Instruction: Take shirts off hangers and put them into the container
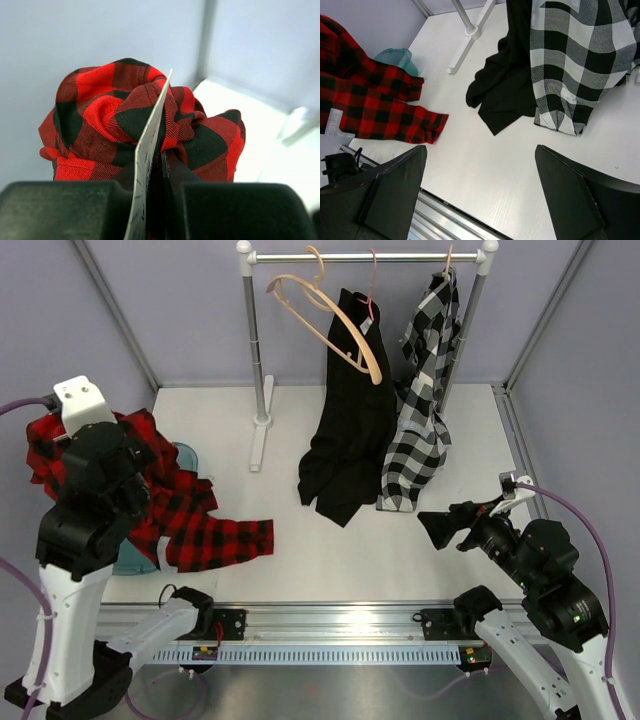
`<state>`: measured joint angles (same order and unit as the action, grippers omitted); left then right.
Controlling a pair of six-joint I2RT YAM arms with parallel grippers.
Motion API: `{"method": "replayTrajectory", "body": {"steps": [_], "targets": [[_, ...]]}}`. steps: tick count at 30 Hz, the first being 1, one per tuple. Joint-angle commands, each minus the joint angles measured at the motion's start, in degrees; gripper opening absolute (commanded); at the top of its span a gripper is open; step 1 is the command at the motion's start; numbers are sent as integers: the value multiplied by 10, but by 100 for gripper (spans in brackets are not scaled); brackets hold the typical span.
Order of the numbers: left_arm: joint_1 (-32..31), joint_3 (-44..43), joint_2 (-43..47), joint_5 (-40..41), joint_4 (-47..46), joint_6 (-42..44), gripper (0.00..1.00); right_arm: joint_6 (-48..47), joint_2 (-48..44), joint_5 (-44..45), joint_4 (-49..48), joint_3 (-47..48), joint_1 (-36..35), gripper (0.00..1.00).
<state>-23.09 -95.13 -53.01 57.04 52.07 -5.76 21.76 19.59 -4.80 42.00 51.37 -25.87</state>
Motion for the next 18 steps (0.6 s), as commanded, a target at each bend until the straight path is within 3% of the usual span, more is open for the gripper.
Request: {"method": "replayTrajectory", "body": {"steps": [1, 11, 18], "targets": [[54, 78, -1, -22, -78, 38, 0, -9, -6, -29, -24, -7, 1, 100], [297, 259, -29, -240, -202, -65, 0, 5, -24, -60, -46, -37, 1, 99], [371, 374, -109, -242, -322, -116, 0, 6, -32, -79, -62, -56, 1, 100]]}}
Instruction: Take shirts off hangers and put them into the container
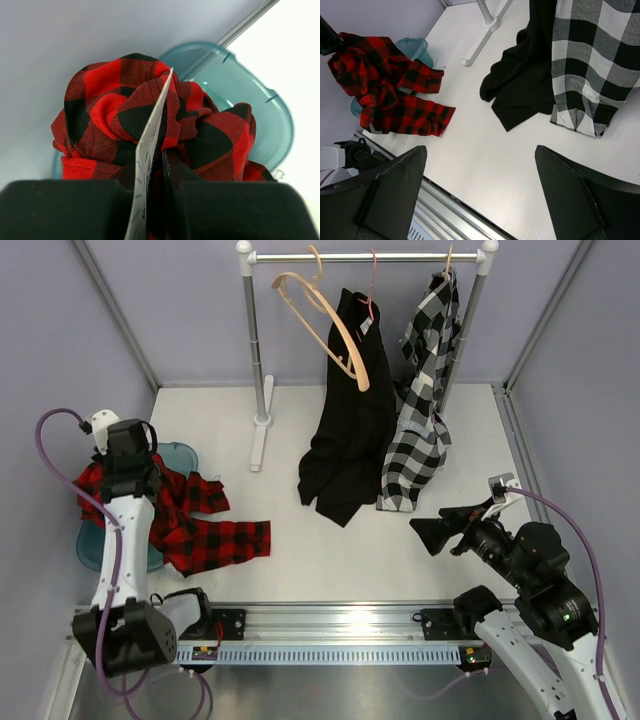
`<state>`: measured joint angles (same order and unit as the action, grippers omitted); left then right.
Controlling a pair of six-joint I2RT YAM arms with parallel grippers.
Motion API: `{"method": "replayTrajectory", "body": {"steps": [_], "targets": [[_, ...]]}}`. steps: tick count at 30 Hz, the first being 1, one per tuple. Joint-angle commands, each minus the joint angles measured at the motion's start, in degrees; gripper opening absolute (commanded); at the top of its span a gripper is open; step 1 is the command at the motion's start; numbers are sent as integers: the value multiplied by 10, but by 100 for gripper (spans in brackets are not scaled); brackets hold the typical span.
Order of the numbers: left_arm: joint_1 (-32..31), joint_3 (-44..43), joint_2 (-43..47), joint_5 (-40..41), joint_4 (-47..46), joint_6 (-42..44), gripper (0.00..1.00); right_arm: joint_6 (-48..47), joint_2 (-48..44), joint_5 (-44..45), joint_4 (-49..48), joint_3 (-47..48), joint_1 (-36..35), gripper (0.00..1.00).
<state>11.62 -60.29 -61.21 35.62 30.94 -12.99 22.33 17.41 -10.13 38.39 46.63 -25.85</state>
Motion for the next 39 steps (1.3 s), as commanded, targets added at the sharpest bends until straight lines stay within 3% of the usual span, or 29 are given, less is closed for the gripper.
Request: {"method": "replayTrajectory", "body": {"steps": [1, 7, 10, 11, 13, 14, 20, 23, 27, 33, 36, 39], "targets": [[26, 38, -57, -25, -115, -48, 0, 3, -13, -26, -28, -14, 1, 99], [32, 51, -151, -31, -126, -49, 7, -3, -19, -22, -28, -22, 1, 99], [38, 54, -199, -25, -128, -44, 29, -9, -16, -20, -25, -22, 1, 100], [39, 41, -217, -27, -113, -44, 44, -11, -15, -19, -23, -22, 1, 99], [40, 21, -223, -32, -91, -53, 60, -16, -12, -16, -18, -19, 1, 99], [40, 3, -218, -44, -70, -57, 77, -16, -13, -16, -16, -18, 1, 99], [-2, -68, -122, -41, 24, -70, 99, -23, -2, -19, -28, -25, 1, 99], [-54, -109, -82, -28, 76, -59, 99, -26, 10, -18, -26, -24, 1, 99], [-155, -103, -41, -36, 128, -76, 99, -18, 7, -14, -27, -16, 1, 100], [-328, -4, 12, -125, 178, -198, 99, -7, -8, -5, -21, -20, 1, 100], [-423, 70, 30, -165, 144, -270, 99, -5, -8, -6, -16, -16, 1, 100], [-472, 125, 4, -170, 107, -314, 99, -3, -11, -6, -15, -15, 1, 99]]}}
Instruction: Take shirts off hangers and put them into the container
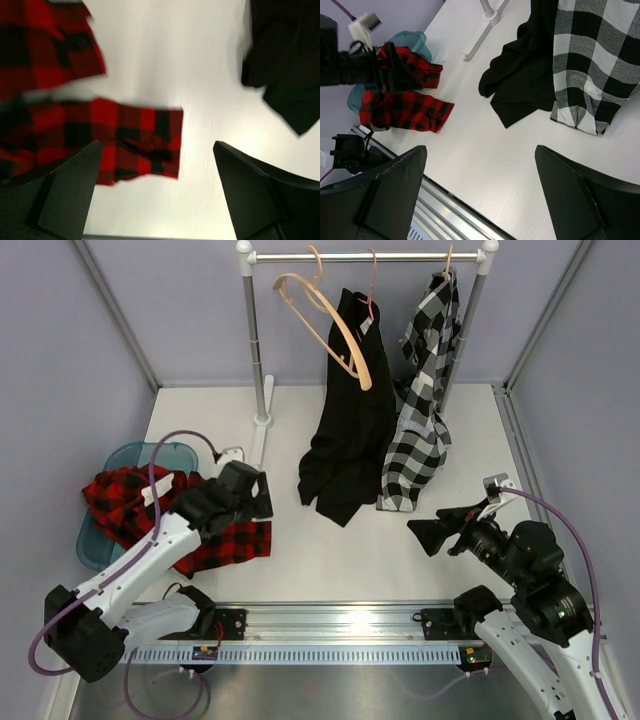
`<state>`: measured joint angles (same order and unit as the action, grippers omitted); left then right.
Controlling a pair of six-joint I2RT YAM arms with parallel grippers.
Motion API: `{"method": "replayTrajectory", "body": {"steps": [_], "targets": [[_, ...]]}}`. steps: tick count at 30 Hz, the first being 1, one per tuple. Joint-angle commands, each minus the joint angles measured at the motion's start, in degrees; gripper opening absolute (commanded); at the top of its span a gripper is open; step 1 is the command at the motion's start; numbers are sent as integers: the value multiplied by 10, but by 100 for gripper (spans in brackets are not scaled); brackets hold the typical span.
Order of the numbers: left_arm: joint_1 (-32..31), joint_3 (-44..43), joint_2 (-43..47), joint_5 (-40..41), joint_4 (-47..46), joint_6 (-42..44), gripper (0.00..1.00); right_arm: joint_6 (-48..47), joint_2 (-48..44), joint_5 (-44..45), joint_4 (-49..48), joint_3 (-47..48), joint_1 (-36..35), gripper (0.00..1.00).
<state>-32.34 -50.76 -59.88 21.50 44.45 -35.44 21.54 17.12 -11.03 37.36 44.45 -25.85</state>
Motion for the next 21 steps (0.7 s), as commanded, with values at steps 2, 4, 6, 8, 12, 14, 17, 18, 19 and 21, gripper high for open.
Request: {"method": "replayTrajectory", "body": {"steps": [2, 4, 6, 8, 12, 14, 17, 18, 19, 21], "targets": [[-65, 50, -30, -33, -58, -103, 99, 7, -10, 2, -5, 4, 1, 100], [-81, 77, -58, -51, -91, -118, 98, 9, -13, 1, -2, 2, 1, 100], [-84, 101, -75, -52, -111, -130, 98, 10, -17, 2, 0, -1, 1, 99], [-84, 114, -87, -52, -136, -135, 98, 11, -19, 3, 1, -4, 1, 100], [-84, 143, -121, -43, -164, -146, 97, 14, -19, 1, -1, -5, 1, 99], [-84, 152, -146, -32, -168, -152, 95, 14, -19, 0, -1, -4, 2, 100], [-84, 157, -176, -23, -168, -154, 89, 14, -19, 0, -1, -5, 1, 99], [-83, 158, -183, -22, -170, -154, 87, 14, -19, 0, -2, -6, 1, 99], [-83, 160, -187, -21, -172, -155, 84, 14, -19, 0, -4, -5, 1, 99], [-83, 161, -195, -19, -174, -155, 70, 14, -17, 0, -4, -6, 1, 99]]}}
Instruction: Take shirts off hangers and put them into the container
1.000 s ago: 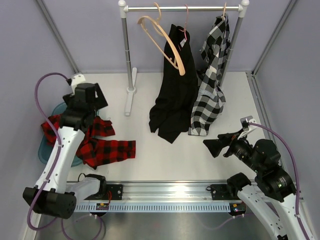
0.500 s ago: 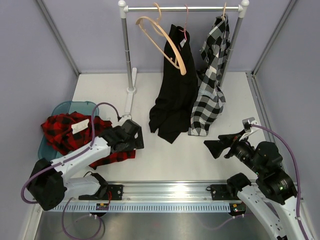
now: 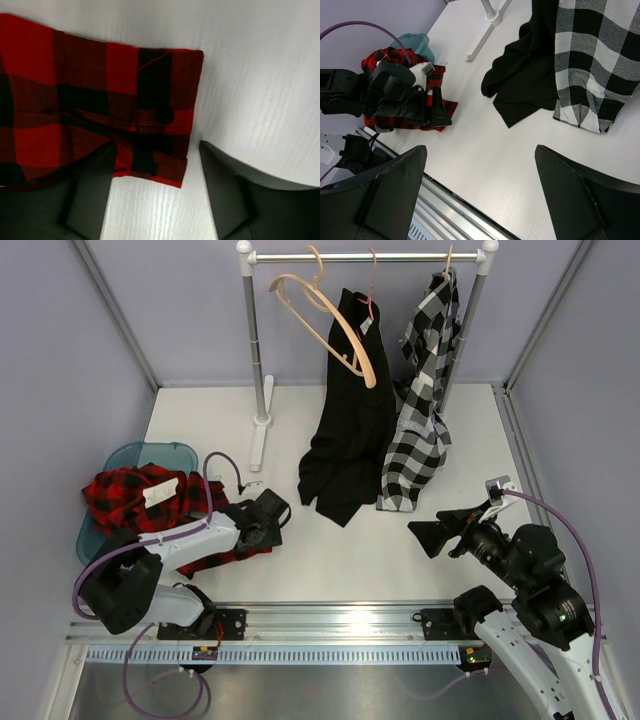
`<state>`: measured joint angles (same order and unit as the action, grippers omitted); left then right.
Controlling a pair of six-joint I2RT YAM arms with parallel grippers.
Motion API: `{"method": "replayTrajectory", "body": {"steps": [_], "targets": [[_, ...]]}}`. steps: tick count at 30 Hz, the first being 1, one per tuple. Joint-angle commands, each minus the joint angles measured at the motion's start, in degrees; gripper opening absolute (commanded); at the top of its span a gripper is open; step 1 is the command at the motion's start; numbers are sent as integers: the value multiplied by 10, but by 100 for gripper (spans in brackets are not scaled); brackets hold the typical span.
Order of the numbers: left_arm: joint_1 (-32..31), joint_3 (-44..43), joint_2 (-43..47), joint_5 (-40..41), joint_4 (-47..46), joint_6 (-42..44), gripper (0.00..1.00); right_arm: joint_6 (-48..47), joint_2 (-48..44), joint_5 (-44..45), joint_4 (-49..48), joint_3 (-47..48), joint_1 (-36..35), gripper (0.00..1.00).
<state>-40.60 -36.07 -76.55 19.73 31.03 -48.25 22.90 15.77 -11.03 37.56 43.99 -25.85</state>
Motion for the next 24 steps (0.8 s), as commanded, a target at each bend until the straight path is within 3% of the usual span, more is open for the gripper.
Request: {"method": "replayTrajectory", "body": {"steps": [1, 2, 4, 5, 8, 12, 15, 17, 24], "targets": [[0, 14, -30, 7, -36, -27, 62, 0, -4, 0, -6, -1, 1, 99], [0, 14, -30, 12, -34, -27, 47, 0, -4, 0, -6, 0, 1, 99], [7, 8, -29, 28, -18, -26, 32, -1, -4, 0, -6, 0, 1, 99], [10, 7, -29, 31, -13, -23, 19, -2, -3, 0, -6, 0, 1, 100], [29, 0, -19, 30, -4, -16, 0, -4, -2, 0, -11, -2, 1, 100], [32, -54, 13, 76, 61, -4, 0, -4, -1, -5, -13, -2, 1, 99], [48, -142, 56, 174, 180, 18, 0, -7, -3, -7, -11, 2, 1, 99], [69, -202, 91, 208, 212, 50, 0, -9, -5, -6, -10, 7, 1, 99], [297, -296, 157, 229, 193, 213, 0, -11, -11, -10, -11, 7, 1, 99]]}}
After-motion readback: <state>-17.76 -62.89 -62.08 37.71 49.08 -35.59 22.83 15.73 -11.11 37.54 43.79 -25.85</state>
